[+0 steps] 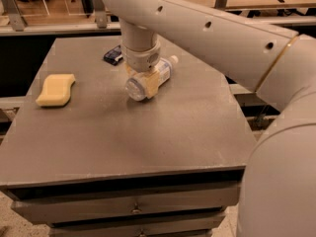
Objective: Pick blue plastic bottle
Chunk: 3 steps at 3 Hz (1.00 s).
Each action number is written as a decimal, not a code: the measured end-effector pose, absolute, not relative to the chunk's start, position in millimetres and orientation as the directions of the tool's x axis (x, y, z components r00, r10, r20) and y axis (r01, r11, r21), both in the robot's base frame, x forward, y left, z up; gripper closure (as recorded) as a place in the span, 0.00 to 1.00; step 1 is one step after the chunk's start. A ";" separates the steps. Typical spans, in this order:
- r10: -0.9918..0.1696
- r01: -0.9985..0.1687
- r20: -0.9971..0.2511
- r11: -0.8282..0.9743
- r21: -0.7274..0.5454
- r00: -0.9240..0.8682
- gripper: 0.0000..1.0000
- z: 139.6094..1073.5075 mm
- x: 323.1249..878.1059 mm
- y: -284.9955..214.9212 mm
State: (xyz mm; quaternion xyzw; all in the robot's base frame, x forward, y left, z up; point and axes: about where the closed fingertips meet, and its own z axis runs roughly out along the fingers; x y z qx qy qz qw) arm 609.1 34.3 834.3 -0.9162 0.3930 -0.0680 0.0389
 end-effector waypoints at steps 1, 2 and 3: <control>-0.793 -0.771 0.041 -0.602 -0.210 0.608 0.95 859.2 608.8 13.2; -0.856 -0.815 -0.010 -0.488 -0.312 0.517 1.00 902.2 602.9 -22.9; -0.874 -0.822 -0.096 -0.405 -0.400 0.477 1.00 947.1 589.3 -51.3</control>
Offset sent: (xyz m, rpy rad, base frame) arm -0.0140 -0.1100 0.1293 0.3265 -0.1700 -0.3441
